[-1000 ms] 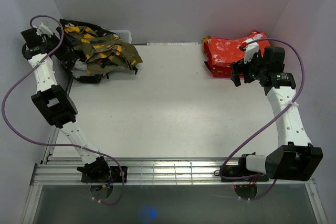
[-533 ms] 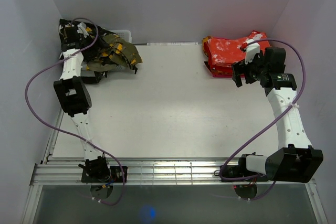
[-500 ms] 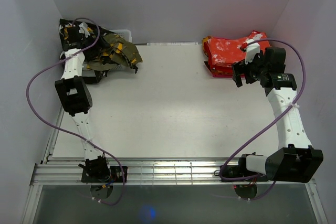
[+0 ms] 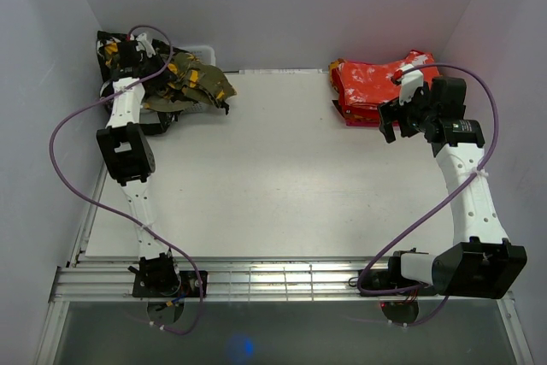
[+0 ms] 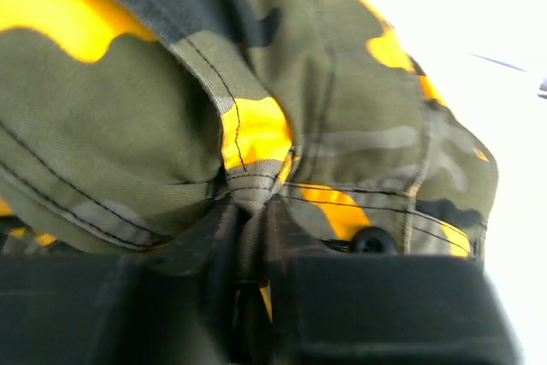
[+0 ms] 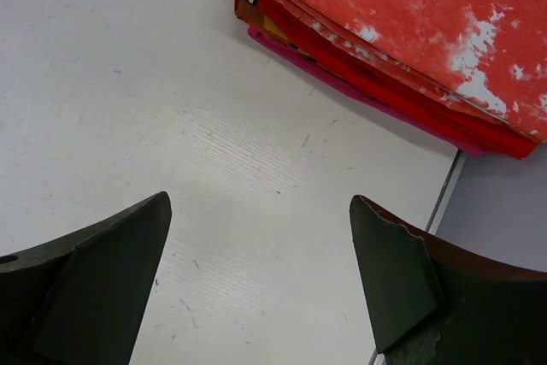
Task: Fold and stack the trousers
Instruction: Grab the trousers from the pile, then move the trousers to the center of the board
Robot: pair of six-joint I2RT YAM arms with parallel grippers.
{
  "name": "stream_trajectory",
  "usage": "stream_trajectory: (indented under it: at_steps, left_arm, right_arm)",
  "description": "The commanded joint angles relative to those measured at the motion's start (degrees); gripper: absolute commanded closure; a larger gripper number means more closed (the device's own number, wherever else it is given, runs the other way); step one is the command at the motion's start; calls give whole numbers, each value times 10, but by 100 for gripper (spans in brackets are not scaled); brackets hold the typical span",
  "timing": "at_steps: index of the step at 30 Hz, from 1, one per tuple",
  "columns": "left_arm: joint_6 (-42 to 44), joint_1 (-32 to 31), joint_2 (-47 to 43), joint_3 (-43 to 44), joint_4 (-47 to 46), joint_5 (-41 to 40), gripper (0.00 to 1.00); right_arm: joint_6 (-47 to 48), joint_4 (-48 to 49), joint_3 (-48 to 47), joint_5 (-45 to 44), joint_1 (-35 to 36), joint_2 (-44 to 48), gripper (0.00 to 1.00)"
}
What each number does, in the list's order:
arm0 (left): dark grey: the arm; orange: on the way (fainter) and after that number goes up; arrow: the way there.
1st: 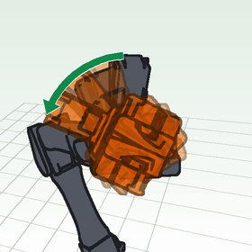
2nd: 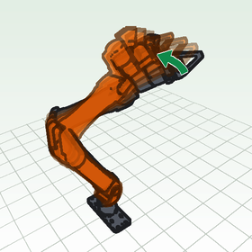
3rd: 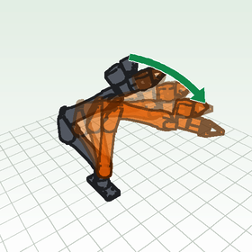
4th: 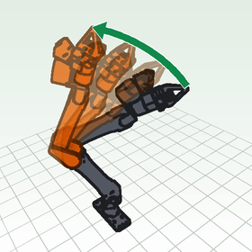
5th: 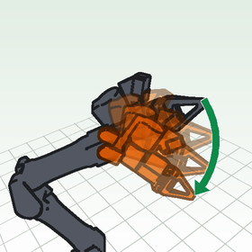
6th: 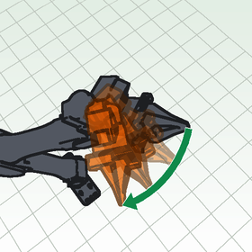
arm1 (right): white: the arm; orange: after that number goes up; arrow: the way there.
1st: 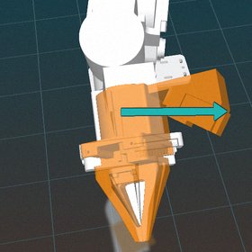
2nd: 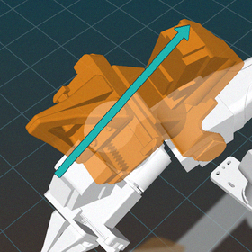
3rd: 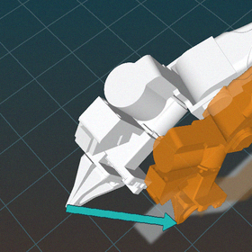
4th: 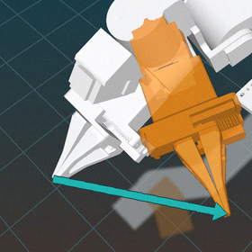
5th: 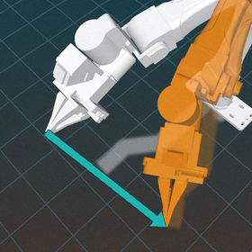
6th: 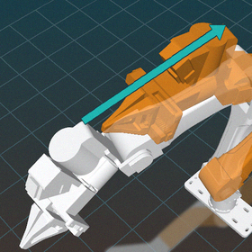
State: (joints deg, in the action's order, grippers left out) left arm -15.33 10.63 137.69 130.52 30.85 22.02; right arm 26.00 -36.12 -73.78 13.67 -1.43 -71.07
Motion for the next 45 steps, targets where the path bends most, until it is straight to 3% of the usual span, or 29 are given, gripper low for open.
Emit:
stream_trajectory:
  at_steps: [1, 2, 5, 10, 16, 21, 26, 35, 45]
  left_arm:
    - [28, -4, -40, 20, -3, 91, 83]
    - [30, -5, -51, 33, -17, 141, 93]
    - [29, -5, -111, 34, -54, 210, 100]
    - [-14, -22, -222, -19, -110, 310, 100]
    - [-16, -121, -357, -119, -113, 350, 100]
    - [-39, -213, -442, -220, -137, 305, 100]
    - [-89, -272, -447, -281, -158, 241, 100]
    - [-147, -354, -399, -294, -163, 156, 100]
    - [-179, -386, -354, -254, -166, 101, 100]
  right_arm:
    - [-7, 8, -36, 21, 0, 12, 10]
    - [-9, 8, -38, 28, 0, 12, 10]
    - [-11, 12, -41, 73, 0, 16, 10]
    - [-19, 65, -28, 138, 10, 32, 10]
    - [-28, 127, -41, 180, 62, 29, 10]
    - [-30, 175, -57, 191, 136, 31, 10]
    - [-58, 266, -16, 157, 241, 44, 10]
    - [-232, 338, 2, 131, 312, -5, 10]
    - [-301, 355, 33, 20, 347, -59, 10]
